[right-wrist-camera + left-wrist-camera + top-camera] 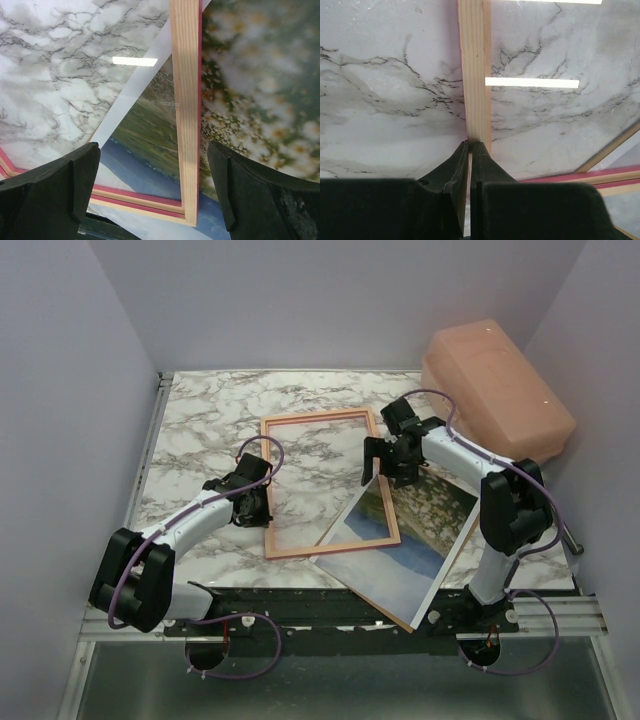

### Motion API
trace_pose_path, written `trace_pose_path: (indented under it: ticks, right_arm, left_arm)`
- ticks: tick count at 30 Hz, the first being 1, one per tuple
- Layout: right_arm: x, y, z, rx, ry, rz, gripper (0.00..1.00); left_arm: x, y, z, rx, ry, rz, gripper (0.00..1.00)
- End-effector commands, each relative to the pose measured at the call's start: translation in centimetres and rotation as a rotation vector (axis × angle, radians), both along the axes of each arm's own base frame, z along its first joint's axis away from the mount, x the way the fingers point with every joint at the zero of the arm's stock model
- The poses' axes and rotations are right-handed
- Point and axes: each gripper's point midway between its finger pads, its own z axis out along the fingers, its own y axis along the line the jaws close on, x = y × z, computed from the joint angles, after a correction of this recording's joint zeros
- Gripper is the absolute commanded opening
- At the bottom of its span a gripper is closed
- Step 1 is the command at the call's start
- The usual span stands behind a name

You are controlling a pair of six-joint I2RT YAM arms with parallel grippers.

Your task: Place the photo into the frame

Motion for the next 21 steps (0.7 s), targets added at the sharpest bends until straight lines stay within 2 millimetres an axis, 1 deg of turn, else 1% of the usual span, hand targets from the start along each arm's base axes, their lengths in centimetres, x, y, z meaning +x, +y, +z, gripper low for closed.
trace_pose_path:
  ticks: [1, 3, 5, 8, 10, 11, 12, 13, 14, 16, 19, 21]
  right_arm:
    - [0.3, -1.2, 1.1, -0.039, -0.032, -0.013, 0.97]
    - [0.0, -1.6, 0.8, -0.028, -0.02, -0.015, 0.97]
    - [-0.6, -1.9, 0.3, 0.002, -0.005, -0.015, 0.97]
    - [-1.4, -2.6, -0.3, 0.039, 0.011, -0.026, 0.97]
    - [-2.1, -3.0, -0.9, 0.048, 0.024, -0.028, 0.95]
    - [-2.5, -3.1, -1.2, 0.052, 0.035, -0.024, 0.95]
    - [-2.9, -3.1, -1.5, 0.059, 0.04, -0.019, 0.95]
    - [-3.3, -3.0, -1.7, 0.075, 0.046, -0.013, 0.95]
    - [-3.8, -2.9, -2.1, 0.088, 0.052, -0.005, 0.95]
    - [-4.3, -2.3, -2.4, 0.128, 0.059, 0.009, 0.95]
    - [-4.7, -1.3, -2.4, 0.19, 0.066, 0.031, 0.94]
    - [-4.7, -0.6, -2.3, 0.228, 0.066, 0.046, 0.94]
  left_arm:
    - [-2.0, 1.4, -2.1, 0.079, 0.085, 0.005, 0.07]
    - [-1.9, 1.4, -2.0, 0.078, 0.082, 0.004, 0.08]
    - [-1.7, 1.6, -1.3, 0.084, 0.062, 0.016, 0.12]
    - [-0.8, 1.4, 0.6, 0.062, -0.004, 0.021, 0.19]
    - [-0.2, 1.1, 2.5, 0.035, -0.064, 0.016, 0.3]
    - [0.1, 0.9, 3.8, 0.016, -0.104, 0.013, 0.41]
    - [0.4, 0.8, 4.9, -0.001, -0.137, 0.01, 0.53]
    - [0.5, 0.6, 6.3, -0.027, -0.18, 0.006, 0.62]
    - [0.6, 0.3, 7.6, -0.054, -0.22, 0.0, 0.7]
    - [0.4, -0.4, 10.4, -0.134, -0.305, -0.023, 0.8]
    - [-0.6, -2.1, 14.9, -0.297, -0.427, -0.065, 0.89]
    - [-1.6, -3.2, 18.1, -0.437, -0.501, -0.08, 0.98]
